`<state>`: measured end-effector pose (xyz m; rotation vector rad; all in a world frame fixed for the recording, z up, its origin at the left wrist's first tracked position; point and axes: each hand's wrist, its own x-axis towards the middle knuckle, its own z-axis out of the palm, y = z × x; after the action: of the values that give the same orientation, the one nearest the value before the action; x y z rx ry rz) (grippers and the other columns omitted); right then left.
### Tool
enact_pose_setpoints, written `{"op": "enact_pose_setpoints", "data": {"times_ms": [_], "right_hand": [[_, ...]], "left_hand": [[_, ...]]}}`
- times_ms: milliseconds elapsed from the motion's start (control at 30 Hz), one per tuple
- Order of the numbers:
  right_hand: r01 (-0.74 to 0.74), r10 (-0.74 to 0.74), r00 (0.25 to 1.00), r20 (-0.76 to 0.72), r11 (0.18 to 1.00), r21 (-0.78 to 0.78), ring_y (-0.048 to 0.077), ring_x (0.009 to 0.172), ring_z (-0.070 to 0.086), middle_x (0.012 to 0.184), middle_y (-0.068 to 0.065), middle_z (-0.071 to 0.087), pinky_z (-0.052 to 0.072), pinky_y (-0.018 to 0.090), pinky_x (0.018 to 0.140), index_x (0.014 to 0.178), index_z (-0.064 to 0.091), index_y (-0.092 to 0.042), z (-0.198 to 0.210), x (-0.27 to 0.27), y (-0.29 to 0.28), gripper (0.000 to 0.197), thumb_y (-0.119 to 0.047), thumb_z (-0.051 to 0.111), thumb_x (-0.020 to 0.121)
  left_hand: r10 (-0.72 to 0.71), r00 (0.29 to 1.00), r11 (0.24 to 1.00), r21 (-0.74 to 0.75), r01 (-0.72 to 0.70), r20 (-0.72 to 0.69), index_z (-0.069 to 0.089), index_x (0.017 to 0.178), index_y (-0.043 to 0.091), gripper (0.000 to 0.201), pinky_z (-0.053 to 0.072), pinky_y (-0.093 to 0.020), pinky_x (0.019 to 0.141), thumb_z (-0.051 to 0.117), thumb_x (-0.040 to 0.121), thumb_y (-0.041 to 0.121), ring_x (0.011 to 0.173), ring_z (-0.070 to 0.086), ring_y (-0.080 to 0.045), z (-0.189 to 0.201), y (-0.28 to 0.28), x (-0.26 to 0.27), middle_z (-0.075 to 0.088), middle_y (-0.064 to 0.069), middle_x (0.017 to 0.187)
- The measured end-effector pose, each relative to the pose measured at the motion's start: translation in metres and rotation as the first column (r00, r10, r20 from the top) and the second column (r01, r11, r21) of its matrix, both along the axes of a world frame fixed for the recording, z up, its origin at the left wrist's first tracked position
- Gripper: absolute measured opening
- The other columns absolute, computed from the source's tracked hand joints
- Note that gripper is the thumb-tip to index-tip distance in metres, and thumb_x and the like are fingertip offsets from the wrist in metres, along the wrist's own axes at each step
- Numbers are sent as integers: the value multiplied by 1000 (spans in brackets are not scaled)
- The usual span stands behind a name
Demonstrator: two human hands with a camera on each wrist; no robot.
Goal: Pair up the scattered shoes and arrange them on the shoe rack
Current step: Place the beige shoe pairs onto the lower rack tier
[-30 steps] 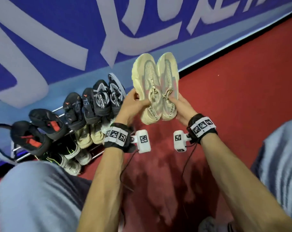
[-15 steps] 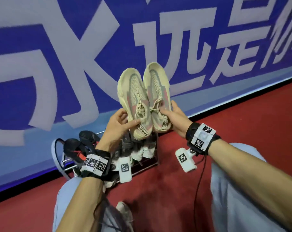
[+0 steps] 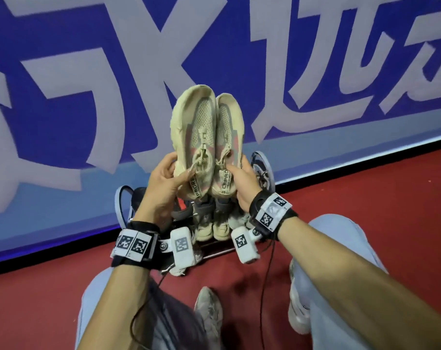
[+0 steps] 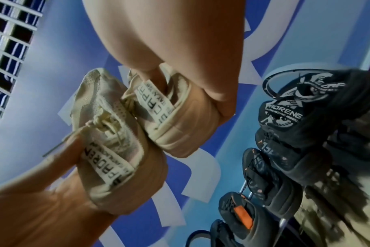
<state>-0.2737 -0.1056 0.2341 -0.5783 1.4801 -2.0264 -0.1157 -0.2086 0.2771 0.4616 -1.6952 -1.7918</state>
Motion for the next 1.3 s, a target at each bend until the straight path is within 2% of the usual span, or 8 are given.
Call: {"op": "enact_pose_setpoints", "data": {"times_ms": [133,367,533,767,867,1000,1167,1300], "right_hand": [[-79,79,997,-22,997,19,11,125,55,138,-5,59,40,34,111,148,43,-23,-1,12,-12,57,-19,61,94],[-240,245,965,-94,969,66,8,116,59,130,-7,62,42,30,103,145,42,-26,-12,70,-23,53,-18,62,96],[-427,458,873,-168,884,193,7,109,65,121,-6,68,48,21,96,137,47,-26,-49,117,-52,46,-19,65,95],[-521,707,705,-61,574,632,20,105,65,117,5,70,50,30,90,131,60,-13,-176,176,-71,40,-17,67,92],[-520,707,696,127,374,767,24,110,65,119,8,70,51,34,96,124,68,-12,-242,184,-51,35,-24,68,91],[-526,602,726,332,175,832,23,110,63,121,6,67,49,30,93,124,66,-14,-319,175,-27,45,-36,71,86],[-616,261,787,559,370,695,37,111,65,119,12,70,44,76,87,115,69,-31,-454,122,8,39,-30,79,77],[-468,38,845,534,536,703,36,106,67,108,10,74,42,73,91,111,70,-33,-412,80,17,21,-22,68,93]], "left_hand": [[104,994,989,104,-106,20,57,131,5,50,60,-35,80,71,84,-4,110,69,-25,-5,4,29,68,-15,127],[329,924,939,33,-342,197,62,126,8,46,57,-47,89,75,84,-4,109,70,-31,-20,-1,94,74,-12,117],[484,835,834,151,-531,263,66,118,11,36,57,-31,64,74,85,-3,81,74,-18,-93,-11,149,78,-8,102],[377,676,545,438,-715,633,69,101,1,19,46,-25,55,66,83,-3,56,60,-17,-247,13,219,71,-7,69],[189,656,533,485,-693,731,67,105,-10,31,57,-36,61,73,76,0,64,69,-27,-300,33,235,74,-16,77],[27,580,618,442,-650,815,68,101,-2,20,57,-36,68,71,85,9,73,72,-29,-340,40,234,76,-15,83],[-103,596,752,454,-477,796,71,98,4,24,59,-38,82,72,80,19,84,70,-28,-385,9,185,74,-12,92],[-169,683,810,495,-315,711,68,92,11,27,58,-41,81,59,67,9,82,68,-30,-389,-10,99,70,-12,85]]}}
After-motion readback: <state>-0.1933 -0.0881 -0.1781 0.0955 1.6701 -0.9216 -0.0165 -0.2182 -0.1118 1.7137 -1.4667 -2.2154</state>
